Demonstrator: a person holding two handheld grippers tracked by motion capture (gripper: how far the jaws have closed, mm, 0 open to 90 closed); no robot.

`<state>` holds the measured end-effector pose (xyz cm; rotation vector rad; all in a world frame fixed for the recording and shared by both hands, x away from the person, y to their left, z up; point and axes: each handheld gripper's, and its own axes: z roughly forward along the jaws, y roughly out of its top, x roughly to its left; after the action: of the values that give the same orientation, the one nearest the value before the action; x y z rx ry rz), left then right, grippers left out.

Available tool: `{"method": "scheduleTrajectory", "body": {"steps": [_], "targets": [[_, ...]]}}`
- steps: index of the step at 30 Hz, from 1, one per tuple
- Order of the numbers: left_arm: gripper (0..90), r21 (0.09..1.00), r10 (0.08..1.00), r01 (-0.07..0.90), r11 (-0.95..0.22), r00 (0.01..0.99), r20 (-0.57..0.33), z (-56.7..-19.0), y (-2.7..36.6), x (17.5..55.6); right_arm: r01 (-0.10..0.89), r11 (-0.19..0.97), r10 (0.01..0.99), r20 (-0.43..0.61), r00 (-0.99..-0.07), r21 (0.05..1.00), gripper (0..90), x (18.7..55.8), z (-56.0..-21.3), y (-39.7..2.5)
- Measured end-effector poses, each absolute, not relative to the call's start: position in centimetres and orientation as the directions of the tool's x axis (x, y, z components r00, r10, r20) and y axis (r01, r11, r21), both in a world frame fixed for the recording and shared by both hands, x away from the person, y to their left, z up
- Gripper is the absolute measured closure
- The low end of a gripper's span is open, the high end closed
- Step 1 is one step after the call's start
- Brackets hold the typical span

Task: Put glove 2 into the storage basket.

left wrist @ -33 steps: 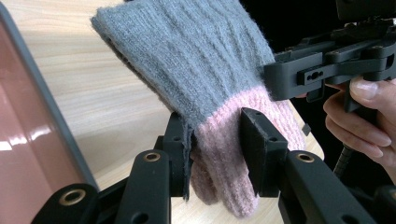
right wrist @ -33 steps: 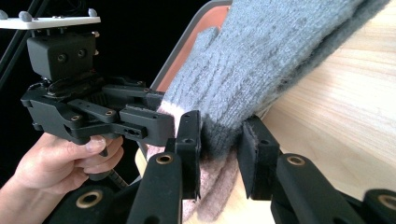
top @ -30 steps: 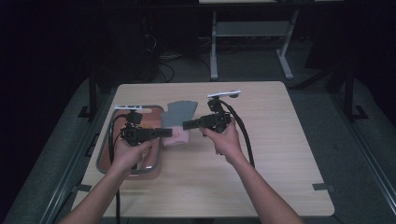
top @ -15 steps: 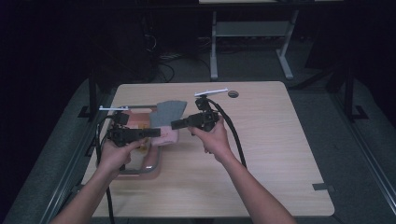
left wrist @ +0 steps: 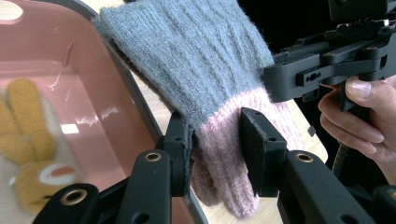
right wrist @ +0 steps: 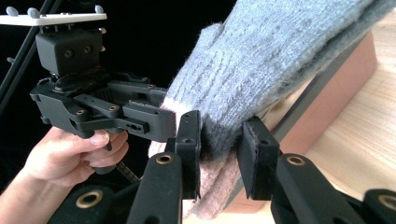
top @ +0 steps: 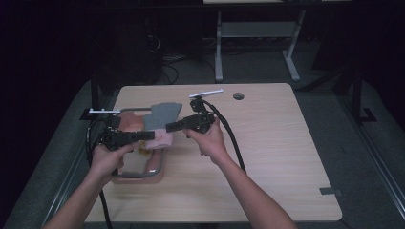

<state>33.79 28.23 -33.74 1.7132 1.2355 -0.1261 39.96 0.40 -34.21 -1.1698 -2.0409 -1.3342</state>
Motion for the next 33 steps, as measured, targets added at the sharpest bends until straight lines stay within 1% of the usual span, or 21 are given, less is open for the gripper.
{"method": "scheduleTrajectory", "body": {"steps": [13, 19, 33], "targets": [[66.0, 0.63, 0.685, 0.776, 0.004, 0.457, -0.567, -33.6, 29.9, 33.6, 0.828, 0.198, 0.401, 0.727, -0.557, 0.525, 71.2, 40.2, -34.4, 2.3], [66.0, 0.627, 0.687, 0.778, 0.025, 0.442, -0.577, -33.8, 31.1, 33.4, 0.822, 0.218, 0.397, 0.722, -0.567, 0.526, 71.2, 40.4, -34.3, 3.6], [65.8, 0.613, 0.707, 0.789, 0.037, 0.413, -0.575, -34.3, 33.5, 33.0, 0.821, 0.248, 0.381, 0.727, -0.571, 0.515, 71.1, 40.8, -35.0, 6.3]]}}
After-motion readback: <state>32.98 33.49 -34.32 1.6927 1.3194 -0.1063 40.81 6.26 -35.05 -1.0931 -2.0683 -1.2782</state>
